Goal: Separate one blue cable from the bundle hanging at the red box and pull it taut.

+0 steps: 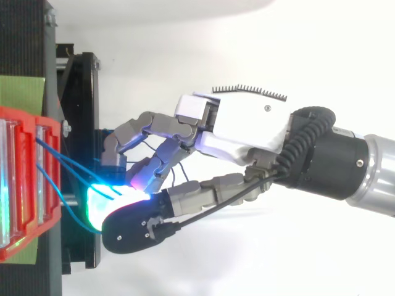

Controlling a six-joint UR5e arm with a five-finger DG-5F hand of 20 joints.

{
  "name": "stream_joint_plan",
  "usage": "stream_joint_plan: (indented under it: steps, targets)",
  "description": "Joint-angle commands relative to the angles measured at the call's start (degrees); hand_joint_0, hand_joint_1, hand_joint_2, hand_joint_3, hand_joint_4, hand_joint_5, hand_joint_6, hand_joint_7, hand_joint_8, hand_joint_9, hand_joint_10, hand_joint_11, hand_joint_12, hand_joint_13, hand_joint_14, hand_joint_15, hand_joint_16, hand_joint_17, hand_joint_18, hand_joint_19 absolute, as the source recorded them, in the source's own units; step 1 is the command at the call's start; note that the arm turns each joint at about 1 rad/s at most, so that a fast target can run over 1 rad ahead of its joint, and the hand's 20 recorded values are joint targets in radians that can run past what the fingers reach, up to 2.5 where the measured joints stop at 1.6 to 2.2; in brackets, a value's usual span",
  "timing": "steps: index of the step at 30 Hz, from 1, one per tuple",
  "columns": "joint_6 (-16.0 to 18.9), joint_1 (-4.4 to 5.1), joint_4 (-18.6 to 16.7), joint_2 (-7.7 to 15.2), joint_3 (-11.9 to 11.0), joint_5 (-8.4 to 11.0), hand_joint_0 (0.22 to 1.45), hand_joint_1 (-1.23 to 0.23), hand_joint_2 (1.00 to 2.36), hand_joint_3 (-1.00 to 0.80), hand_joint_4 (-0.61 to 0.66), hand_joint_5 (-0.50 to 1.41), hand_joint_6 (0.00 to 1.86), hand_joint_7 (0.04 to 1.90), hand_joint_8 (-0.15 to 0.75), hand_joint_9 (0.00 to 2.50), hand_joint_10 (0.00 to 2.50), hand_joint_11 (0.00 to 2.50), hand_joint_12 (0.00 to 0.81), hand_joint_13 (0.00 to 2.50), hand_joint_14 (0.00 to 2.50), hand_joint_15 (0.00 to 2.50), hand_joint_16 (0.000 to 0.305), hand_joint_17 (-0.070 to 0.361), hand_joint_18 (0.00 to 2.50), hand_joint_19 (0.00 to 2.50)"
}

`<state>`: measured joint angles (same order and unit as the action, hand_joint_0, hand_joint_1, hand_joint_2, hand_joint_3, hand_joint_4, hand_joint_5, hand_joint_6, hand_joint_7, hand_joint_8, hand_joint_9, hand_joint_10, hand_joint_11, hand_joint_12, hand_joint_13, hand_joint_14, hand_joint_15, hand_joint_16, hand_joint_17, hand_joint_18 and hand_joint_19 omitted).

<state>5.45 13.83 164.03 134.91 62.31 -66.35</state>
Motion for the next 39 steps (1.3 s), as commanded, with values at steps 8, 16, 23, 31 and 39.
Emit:
stream_joint_plan:
  steps: [8,16,23,31,39]
  targets:
    - [0.00,-0.03,-0.03,0.00,0.00,-0.18,0.55,-0.68,1.00,-0.50,0.14,-0.18,0.92,0.94,0.403,1.02,0.01,1.01,0.405,0.86,0.02,0.55,0.054,0.121,0.83,0.60]
    - [-0.09,-0.11,-0.03,0.00,0.09,-0.18,0.61,-0.58,1.01,-0.39,0.11,-0.17,0.89,0.98,0.398,1.05,0.02,1.00,0.402,0.86,0.02,0.56,0.053,0.120,0.82,0.62]
    - [-0.26,-0.11,-0.03,0.00,0.09,0.08,0.67,-0.83,1.03,-0.09,0.02,-0.19,0.93,1.14,0.390,1.00,0.01,1.02,0.402,0.83,0.02,0.56,0.053,0.120,0.81,0.60]
    - [-0.35,-0.11,-0.03,0.00,0.18,-0.09,0.79,-0.93,1.00,-0.50,0.09,-0.18,0.93,1.11,0.373,0.96,0.02,1.02,0.390,0.78,0.02,0.53,0.052,0.118,0.78,0.55]
    - [-1.67,-0.38,-0.12,0.00,0.35,-0.36,0.51,-0.61,1.00,-0.50,0.14,-0.15,0.90,1.04,0.406,1.05,0.02,0.98,0.415,0.78,0.02,0.53,0.057,0.128,0.79,0.60]
